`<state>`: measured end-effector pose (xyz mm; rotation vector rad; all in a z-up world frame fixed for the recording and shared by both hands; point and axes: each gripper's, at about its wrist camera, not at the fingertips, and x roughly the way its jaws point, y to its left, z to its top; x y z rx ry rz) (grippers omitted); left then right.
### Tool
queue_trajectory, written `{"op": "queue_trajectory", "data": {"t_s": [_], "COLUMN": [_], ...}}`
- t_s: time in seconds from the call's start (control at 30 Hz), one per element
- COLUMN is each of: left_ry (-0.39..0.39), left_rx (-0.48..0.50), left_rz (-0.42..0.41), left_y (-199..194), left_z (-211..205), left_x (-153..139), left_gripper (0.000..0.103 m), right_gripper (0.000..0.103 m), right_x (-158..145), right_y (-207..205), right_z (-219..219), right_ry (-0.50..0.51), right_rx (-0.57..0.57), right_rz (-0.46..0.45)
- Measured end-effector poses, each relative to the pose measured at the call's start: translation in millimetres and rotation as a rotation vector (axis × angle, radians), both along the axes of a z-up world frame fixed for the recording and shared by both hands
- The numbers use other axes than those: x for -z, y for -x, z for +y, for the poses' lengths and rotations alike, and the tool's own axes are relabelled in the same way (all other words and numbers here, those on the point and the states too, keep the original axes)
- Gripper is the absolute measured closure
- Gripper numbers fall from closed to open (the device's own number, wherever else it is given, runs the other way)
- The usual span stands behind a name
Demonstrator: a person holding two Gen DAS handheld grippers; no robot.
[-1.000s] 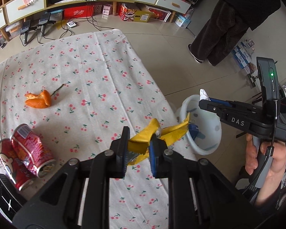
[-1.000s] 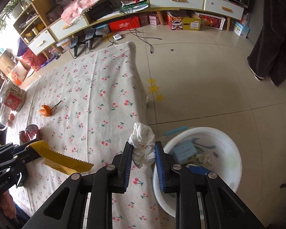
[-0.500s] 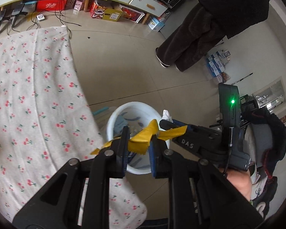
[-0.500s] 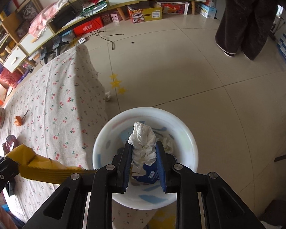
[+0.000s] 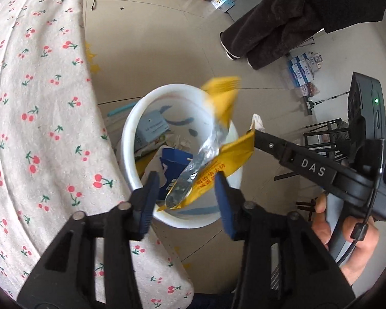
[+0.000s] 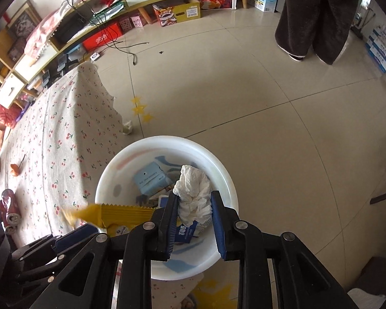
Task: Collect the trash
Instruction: 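Carry the bag and tissue over the bucket and open both tools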
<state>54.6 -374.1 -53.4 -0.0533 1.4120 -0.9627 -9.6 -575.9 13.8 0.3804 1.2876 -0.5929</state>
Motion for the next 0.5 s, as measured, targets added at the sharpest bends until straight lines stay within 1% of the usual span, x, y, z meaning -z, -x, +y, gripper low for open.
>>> {"op": "queue_trajectory", "data": {"t_s": [0.2, 0.27, 0.37, 0.43, 0.5], "left_ry": [-0.013, -0.018, -0.021, -0.028, -0.035], "left_rx": [0.001, -0.007, -0.012, -0.016, -0.021], "left_rz": [-0.045, -0.053, -0.071, -0.079, -0.089], "left_y": [-3.9, -8.4, -11.3, -14.4, -15.5], "left_z": [17.9, 25.3, 37.1, 44.3, 49.3], "left_x": [-9.5, -10.9, -9.9, -10.0, -11.0], "left_gripper": [0.045, 0.045, 0.045, 0.045, 0.045], "right_gripper": [0.075, 0.071, 0.067, 0.064, 0.064], "right_x": [4.8, 6.6, 4.2, 3.3, 6.4], "right_y": [-3.9, -5.4, -7.1, -6.1, -7.8], "right_z": [2.5, 1.9, -0.4, -1.5, 2.3], "right_ry": [-0.006, -0.008, 0.024, 0.002, -0.001], "right_rx": [-0.016, -0.013, 0.016, 0.021, 0.007], "right_rz": [0.015, 0.023, 0.023, 0.007, 0.021]}}
